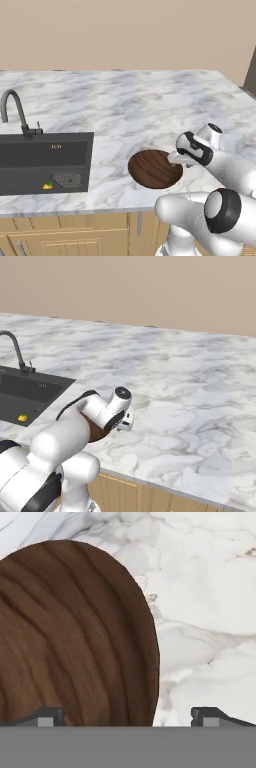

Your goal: Clear the mugs and bowl far away from the sink.

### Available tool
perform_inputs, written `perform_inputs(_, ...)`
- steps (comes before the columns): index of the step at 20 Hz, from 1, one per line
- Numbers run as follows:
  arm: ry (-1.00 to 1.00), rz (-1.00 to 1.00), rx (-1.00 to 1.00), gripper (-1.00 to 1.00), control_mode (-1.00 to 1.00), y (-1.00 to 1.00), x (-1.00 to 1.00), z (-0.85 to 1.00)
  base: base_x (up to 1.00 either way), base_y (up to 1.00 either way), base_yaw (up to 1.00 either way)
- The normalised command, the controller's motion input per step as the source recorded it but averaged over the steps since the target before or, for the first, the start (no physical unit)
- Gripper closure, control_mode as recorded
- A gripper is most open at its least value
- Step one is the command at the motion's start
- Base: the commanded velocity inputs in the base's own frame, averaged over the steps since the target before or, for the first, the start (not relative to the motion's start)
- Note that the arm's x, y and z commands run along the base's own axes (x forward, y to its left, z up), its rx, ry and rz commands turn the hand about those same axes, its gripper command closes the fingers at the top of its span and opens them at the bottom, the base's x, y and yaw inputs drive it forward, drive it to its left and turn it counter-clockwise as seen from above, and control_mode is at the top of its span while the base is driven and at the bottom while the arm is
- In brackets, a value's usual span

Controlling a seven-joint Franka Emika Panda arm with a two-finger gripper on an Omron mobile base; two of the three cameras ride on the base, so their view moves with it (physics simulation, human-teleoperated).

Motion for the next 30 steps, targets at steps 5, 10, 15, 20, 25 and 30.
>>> perform_inputs(5, 0.0, 0.0, 0.0, -1.0, -1.0, 0.0, 0.26, -0.25, 0.0, 0.0, 0.0)
perform_inputs(10, 0.0, 0.0, 0.0, -1.0, -1.0, 0.0, 0.24, -0.21, 0.0, 0.0, 0.0)
perform_inputs(15, 0.0, 0.0, 0.0, -1.0, -1.0, 0.0, 0.23, -0.2, 0.0, 0.0, 0.0)
perform_inputs(20, 0.0, 0.0, 0.0, 1.0, -1.0, 0.09, 0.15, -0.17, 0.0, 0.0, 0.0)
perform_inputs(25, 0.0, 0.0, -0.01, 1.0, -1.0, 0.34, 0.01, -0.15, 0.0, 0.0, 0.0)
perform_inputs(30, 0.0, 0.0, 0.0, 1.0, -1.0, 0.46, 0.0, -0.15, 0.0, 0.0, 0.0)
